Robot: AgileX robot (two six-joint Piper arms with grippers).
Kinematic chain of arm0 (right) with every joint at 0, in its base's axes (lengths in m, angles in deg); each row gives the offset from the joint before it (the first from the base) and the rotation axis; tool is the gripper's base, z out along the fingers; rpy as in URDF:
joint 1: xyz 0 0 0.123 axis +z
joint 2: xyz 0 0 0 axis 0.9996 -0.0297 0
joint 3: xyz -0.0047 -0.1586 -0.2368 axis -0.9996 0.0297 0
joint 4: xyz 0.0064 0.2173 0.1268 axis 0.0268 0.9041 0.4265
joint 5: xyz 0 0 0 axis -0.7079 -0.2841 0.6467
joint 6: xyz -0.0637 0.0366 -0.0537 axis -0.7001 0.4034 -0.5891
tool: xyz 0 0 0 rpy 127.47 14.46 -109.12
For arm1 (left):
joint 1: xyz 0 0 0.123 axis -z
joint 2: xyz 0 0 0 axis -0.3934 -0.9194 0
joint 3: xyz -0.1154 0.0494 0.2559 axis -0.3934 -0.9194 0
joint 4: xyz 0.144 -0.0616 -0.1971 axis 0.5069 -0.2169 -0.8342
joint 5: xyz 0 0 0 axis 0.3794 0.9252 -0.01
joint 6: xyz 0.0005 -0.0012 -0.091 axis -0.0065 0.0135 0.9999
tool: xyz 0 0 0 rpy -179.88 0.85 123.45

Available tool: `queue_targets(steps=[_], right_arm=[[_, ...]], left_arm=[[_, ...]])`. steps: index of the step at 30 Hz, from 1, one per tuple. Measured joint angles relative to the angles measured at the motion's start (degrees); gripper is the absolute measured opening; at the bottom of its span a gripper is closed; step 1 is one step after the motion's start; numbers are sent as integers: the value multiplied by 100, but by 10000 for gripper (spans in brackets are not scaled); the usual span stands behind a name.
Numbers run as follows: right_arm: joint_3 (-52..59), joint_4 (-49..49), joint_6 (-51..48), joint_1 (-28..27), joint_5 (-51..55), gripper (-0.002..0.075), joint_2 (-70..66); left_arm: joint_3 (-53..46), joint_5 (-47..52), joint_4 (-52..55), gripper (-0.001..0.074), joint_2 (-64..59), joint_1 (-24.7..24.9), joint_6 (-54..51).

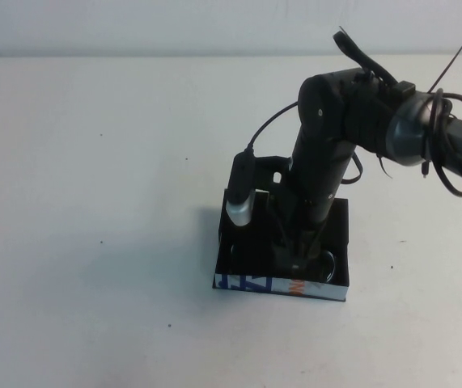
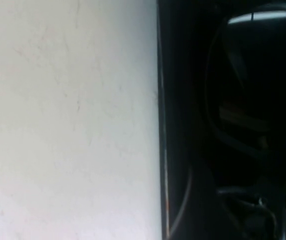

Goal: Take glasses out of glasses case
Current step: Pick up the glasses from the glasses case

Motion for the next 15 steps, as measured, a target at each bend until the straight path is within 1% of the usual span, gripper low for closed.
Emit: queue_targets(steps=[12,14,15], right_arm=[[72,-67,202,9,-301,358,-113],[75,-47,202,9,-369,339,-113],[84,-45,202,9,-393,316,-113]], left_arm=[[0,0,0,-4,0,0,0],[0,0,0,-4,0,0,0],[0,0,0,-4,0,0,0]])
